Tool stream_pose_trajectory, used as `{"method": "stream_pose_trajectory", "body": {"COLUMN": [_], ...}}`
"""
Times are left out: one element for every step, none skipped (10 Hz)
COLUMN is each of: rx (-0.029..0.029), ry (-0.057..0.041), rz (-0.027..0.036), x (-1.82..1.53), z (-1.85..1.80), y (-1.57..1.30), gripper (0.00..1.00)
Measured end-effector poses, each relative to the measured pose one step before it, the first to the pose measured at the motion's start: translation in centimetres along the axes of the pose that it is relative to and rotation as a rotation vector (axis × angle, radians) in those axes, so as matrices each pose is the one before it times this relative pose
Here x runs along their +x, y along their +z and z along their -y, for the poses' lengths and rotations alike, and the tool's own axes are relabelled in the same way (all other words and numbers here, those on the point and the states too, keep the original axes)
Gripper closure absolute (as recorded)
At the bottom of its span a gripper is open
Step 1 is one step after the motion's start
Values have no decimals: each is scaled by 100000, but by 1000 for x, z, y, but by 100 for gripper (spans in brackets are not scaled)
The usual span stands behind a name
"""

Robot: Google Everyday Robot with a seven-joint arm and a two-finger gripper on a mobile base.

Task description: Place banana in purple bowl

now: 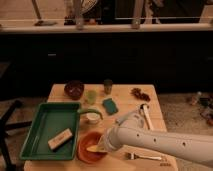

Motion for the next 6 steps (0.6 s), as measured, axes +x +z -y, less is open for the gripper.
{"method": "stream_pose_trajectory", "body": {"rx": [-118,-7,165,577,1262,1207], "ry": [-370,-472,-538,-819,-1641,-1555], "rz": [186,230,319,683,944,423], "x": [-56,-92,-115,-261,-682,-555], "z": [-21,-22,-48,-69,-52,-42], "y": [10,-33,-73,-156,-640,-568], "gripper": [97,100,100,100,100,100]}}
